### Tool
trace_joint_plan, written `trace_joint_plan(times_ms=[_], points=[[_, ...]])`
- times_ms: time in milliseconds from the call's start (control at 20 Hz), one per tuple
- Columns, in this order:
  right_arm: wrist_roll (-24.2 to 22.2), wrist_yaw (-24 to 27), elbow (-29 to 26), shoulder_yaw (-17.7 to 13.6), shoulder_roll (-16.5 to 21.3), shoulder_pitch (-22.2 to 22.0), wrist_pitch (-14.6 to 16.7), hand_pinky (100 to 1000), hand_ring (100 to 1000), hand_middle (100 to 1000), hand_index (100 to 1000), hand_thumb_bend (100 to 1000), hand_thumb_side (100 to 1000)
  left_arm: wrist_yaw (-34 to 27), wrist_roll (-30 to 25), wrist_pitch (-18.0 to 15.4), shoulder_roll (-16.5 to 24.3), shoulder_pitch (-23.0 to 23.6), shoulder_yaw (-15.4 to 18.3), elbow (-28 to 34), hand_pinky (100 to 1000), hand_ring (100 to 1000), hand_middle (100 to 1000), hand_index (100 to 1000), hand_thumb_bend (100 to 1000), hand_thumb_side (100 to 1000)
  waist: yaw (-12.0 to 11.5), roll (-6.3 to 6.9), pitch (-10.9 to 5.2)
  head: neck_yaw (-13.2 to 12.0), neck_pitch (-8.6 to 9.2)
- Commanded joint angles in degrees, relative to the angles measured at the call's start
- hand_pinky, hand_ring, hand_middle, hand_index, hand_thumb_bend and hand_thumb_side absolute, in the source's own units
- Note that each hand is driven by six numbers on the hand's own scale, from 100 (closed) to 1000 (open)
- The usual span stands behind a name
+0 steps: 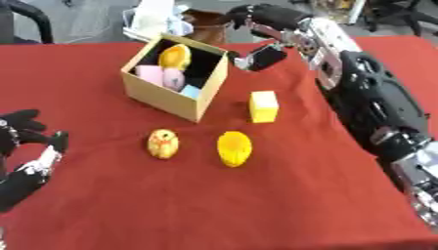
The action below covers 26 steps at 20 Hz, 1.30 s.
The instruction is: Pick up objects on the table and place them in the box.
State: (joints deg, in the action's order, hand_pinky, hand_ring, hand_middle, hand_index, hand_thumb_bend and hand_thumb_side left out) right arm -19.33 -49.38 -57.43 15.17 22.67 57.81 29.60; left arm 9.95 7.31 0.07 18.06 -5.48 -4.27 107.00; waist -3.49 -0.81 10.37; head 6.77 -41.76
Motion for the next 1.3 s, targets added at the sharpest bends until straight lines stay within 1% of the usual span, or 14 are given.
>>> trace_joint_plan(times_ms=[50, 100, 200, 350, 550, 900, 950, 1000, 1150, 1300], points=[[-4.97, 9.45, -4.70, 2.09, 5.29, -0.63, -0.57, 822, 832, 904, 960, 196, 492, 0.38, 0.06, -0.08, 1.15, -0.06, 0.69, 0.49, 702, 546, 560, 764, 473, 404, 0.11, -0.82, -1.82, -0.48, 0.26], [-6.92, 11.99, -5.82, 2.57, 6.14, -1.28, -1.47, 823, 835, 907, 961, 203, 496, 0.45, -0.04, -0.06, 1.16, -0.05, 0.69, 0.42, 702, 547, 560, 764, 474, 404, 0.12, -0.85, -1.81, -0.52, 0.29], [-9.66, 15.38, -7.64, 3.11, 7.43, -2.61, -2.88, 824, 839, 913, 963, 227, 506, 0.53, -0.21, -0.07, 1.18, -0.08, 0.66, 0.36, 702, 547, 560, 765, 474, 407, 0.09, -0.87, -1.78, -0.54, 0.37], [-11.65, 17.48, -8.86, 3.38, 8.49, -4.25, -4.12, 824, 842, 912, 964, 259, 517, 0.57, -0.42, -0.04, 1.16, -0.02, 0.61, 0.23, 703, 548, 561, 766, 473, 410, 0.06, -0.85, -1.69, -0.55, 0.37], [-12.27, 17.54, -7.80, 3.27, 8.52, -5.14, -4.58, 818, 838, 903, 963, 270, 532, 0.58, -0.80, -0.05, 1.08, 0.03, 0.45, 0.06, 703, 548, 562, 767, 472, 414, 0.09, -0.78, -1.61, -0.47, 0.29], [-13.15, 17.22, -4.79, 3.34, 7.35, -5.64, -3.99, 812, 834, 898, 961, 263, 535, 0.58, -1.18, -0.05, 0.94, 0.02, 0.35, -0.08, 704, 548, 562, 768, 469, 418, 0.17, -0.55, -1.51, -0.30, 0.32], [-13.49, 17.13, -4.33, 3.48, 7.18, -5.82, -3.76, 813, 837, 900, 961, 282, 516, 0.58, -1.24, -0.06, 0.93, 0.02, 0.35, -0.08, 704, 548, 562, 768, 468, 418, 0.16, -0.52, -1.50, -0.31, 0.35], [-13.87, 17.02, -3.90, 3.61, 7.02, -5.99, -3.51, 814, 837, 901, 961, 261, 538, 0.59, -1.27, -0.06, 0.93, 0.03, 0.37, -0.08, 704, 548, 562, 768, 468, 418, 0.16, -0.49, -1.49, -0.34, 0.37], [-14.76, 16.45, -2.66, 3.83, 6.57, -6.53, -2.93, 814, 839, 902, 962, 256, 548, 0.57, -1.34, -0.05, 0.91, 0.07, 0.37, -0.10, 704, 549, 562, 768, 467, 420, 0.22, -0.45, -1.48, -0.36, 0.37], [-14.71, 15.59, -1.49, 3.49, 6.12, -6.81, -2.83, 813, 837, 901, 962, 255, 547, 0.56, -1.48, -0.05, 0.83, 0.08, 0.29, -0.17, 704, 549, 562, 769, 465, 424, 0.28, -0.41, -1.49, -0.42, 0.36]])
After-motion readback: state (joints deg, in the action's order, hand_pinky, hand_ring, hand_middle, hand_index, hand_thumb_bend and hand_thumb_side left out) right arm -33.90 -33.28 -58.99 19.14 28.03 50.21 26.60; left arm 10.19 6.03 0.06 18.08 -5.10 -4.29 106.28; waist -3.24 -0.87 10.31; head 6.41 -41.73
